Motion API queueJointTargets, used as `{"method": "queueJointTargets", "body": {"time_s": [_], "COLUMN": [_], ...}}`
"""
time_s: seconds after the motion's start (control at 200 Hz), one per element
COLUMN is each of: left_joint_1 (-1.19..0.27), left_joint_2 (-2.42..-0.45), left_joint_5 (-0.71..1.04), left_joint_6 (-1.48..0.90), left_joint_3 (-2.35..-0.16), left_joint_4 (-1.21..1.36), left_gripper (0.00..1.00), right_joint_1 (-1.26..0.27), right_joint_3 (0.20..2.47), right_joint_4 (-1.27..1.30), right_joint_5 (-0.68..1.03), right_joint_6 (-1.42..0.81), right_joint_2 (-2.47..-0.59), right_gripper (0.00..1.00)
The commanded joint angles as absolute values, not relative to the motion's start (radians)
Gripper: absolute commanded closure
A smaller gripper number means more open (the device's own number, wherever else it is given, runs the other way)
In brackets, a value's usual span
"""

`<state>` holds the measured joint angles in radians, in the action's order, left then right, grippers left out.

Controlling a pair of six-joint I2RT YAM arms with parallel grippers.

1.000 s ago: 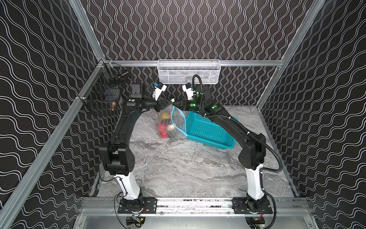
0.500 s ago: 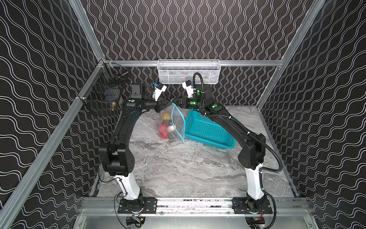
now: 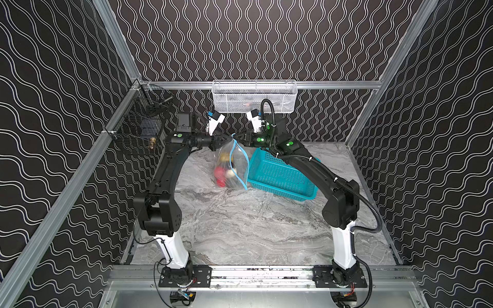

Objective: Place the food in the zip-top bag and seal the zipper

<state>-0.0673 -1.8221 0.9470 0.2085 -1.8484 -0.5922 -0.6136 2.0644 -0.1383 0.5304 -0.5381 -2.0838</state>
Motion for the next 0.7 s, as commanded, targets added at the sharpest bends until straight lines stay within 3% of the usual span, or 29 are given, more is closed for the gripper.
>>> {"method": "queueJointTargets", "body": {"time_s": [0.0, 0.696], "left_joint_1": [-0.066, -0.066], "left_joint_2": [-1.829, -1.801], "left_joint_5": [0.92, 0.878], "left_joint_6": [0.173, 0.055], "left_joint_3": [-1.864, -1.851], "left_joint_4": [-0.556, -0.482], "left_gripper": [1.0, 1.0], "right_joint_1": [-0.621, -0.675], "right_joint_3": [2.073, 2.106], "right_joint_4": [-0.165, -0.331], "right_joint_5": [0.517, 0.347], "right_joint_6": [-0.534, -0.456], "right_joint_2": [-2.072, -2.071], "right_gripper": [0.91, 0.91]}}
